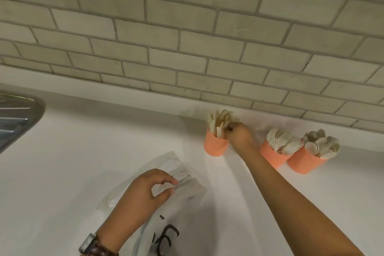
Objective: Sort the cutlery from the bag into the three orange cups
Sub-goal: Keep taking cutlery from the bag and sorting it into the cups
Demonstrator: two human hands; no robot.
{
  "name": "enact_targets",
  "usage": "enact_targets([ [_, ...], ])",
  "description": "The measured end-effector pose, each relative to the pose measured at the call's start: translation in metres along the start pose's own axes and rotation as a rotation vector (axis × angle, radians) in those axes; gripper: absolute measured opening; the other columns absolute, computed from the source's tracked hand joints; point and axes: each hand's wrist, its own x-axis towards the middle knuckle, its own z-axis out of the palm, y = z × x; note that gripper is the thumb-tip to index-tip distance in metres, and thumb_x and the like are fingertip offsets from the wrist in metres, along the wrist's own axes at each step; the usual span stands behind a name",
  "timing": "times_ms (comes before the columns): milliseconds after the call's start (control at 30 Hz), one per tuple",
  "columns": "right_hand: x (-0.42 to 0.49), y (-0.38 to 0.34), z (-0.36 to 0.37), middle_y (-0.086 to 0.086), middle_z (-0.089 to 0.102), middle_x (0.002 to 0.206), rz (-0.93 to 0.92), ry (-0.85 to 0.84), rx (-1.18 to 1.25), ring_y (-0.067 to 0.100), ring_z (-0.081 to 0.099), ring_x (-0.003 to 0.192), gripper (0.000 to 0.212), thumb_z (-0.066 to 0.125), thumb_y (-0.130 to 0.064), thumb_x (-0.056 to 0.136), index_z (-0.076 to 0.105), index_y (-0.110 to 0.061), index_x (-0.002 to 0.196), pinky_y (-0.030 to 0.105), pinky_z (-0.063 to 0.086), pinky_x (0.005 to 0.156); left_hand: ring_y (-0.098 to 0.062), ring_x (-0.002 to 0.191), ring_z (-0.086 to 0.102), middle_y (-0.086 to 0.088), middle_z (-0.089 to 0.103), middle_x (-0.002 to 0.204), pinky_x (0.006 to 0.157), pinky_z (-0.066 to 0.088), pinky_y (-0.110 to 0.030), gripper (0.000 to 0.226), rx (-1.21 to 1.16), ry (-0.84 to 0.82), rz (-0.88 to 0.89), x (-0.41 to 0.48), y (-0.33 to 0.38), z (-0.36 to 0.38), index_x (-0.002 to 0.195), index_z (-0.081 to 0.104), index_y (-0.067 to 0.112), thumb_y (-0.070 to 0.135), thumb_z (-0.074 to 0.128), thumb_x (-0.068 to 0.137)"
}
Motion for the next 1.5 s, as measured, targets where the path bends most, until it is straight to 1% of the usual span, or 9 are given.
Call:
enact_targets([
  [200,-0.03,-0.007,-0.016,0.019,0.068,0.098,-0.093,0.21,0.187,0.033,0.062,0.095,0.026,0.058,-0.006,0.085,0.064,0.004,0.109,0.03,0.042,0.077,0.013,0.119,0.019,0.041,0.023,0.126,0.098,0.025,-0.016,0.012,0.334,-0.205,0.026,-0.023,-0.008,0.006,0.07,0.065,0.052,0.048,0.075,0.066],
  [267,-0.05,-0.005,-0.019,0.007,0.066,0.08,-0.145,0.26,0.251,0.026,0.059,0.078,0.02,0.058,-0.005,0.085,0.065,-0.002,0.103,0.029,0.039,0.064,0.001,0.12,0.029,0.031,0.033,0.132,0.097,0.038,-0.026,0.019,0.518,-0.204,0.048,-0.037,-0.013,0.014,0.072,0.067,0.052,0.049,0.08,0.057],
  [333,-0.076,-0.001,-0.014,-0.005,0.054,0.065,-0.2,0.219,0.304,0.019,0.051,0.063,0.006,0.061,-0.009,0.084,0.063,-0.01,0.09,0.023,0.036,0.055,-0.015,0.106,0.055,0.011,0.057,0.125,0.072,0.054,-0.027,0.042,0.632,-0.176,0.036,-0.047,-0.018,0.015,0.072,0.069,0.05,0.036,0.089,0.038],
  [433,-0.123,-0.003,-0.002,-0.001,0.058,0.064,-0.27,0.104,0.413,0.015,0.053,0.058,0.003,0.067,-0.019,0.083,0.064,-0.019,0.082,0.023,0.041,0.057,-0.019,0.091,0.062,0.0,0.058,0.123,0.055,0.053,-0.018,0.066,0.648,-0.025,0.002,-0.045,-0.024,0.003,0.103,0.068,0.037,-0.003,0.075,0.051],
  [600,-0.189,-0.025,0.02,-0.007,0.053,0.058,-0.404,-0.124,0.482,0.006,0.049,0.054,0.008,0.065,-0.025,0.086,0.062,-0.027,0.078,0.015,0.037,0.054,-0.014,0.112,0.052,0.005,0.05,0.129,0.093,0.038,-0.016,0.067,0.462,0.137,0.004,-0.011,-0.02,-0.042,0.129,0.054,0.022,-0.014,0.044,0.073],
  [800,-0.204,-0.073,0.069,0.003,0.062,0.098,-0.839,-0.307,0.171,0.014,0.051,0.096,0.021,0.05,-0.016,0.094,0.068,-0.005,0.097,0.02,0.039,0.084,-0.002,0.113,0.045,0.009,0.052,0.123,0.089,0.025,0.005,0.065,0.328,0.054,-0.041,-0.001,-0.015,-0.061,0.123,0.058,0.021,-0.019,0.042,0.074],
  [1067,-0.159,-0.126,0.132,0.016,0.056,0.122,-0.822,-0.613,-0.353,0.033,0.057,0.106,0.035,0.045,0.001,0.091,0.049,-0.003,0.125,0.038,0.046,0.087,-0.001,0.117,0.045,0.015,0.05,0.123,0.096,0.027,0.003,0.071,0.283,0.054,-0.009,-0.001,-0.023,-0.069,0.12,0.061,0.024,-0.02,0.034,0.071],
  [1300,-0.152,-0.124,0.163,0.017,0.04,0.136,-1.031,-0.512,-0.659,0.036,0.041,0.12,0.055,0.046,0.0,0.087,0.031,-0.004,0.14,0.046,0.036,0.098,-0.004,0.115,0.048,0.012,0.053,0.121,0.096,0.026,0.002,0.072,0.374,0.081,0.005,-0.003,-0.035,-0.091,0.12,0.061,0.021,-0.022,0.032,0.07],
  [1500,-0.155,-0.133,0.16,0.016,0.049,0.125,-1.047,-0.462,-0.699,0.029,0.039,0.122,0.03,0.046,-0.004,0.091,0.049,-0.002,0.121,0.034,0.033,0.102,-0.024,0.107,0.053,-0.001,0.057,0.126,0.095,0.044,-0.034,0.073,0.607,0.02,0.125,-0.002,-0.047,-0.103,0.126,0.056,0.018,-0.023,0.04,0.069],
])
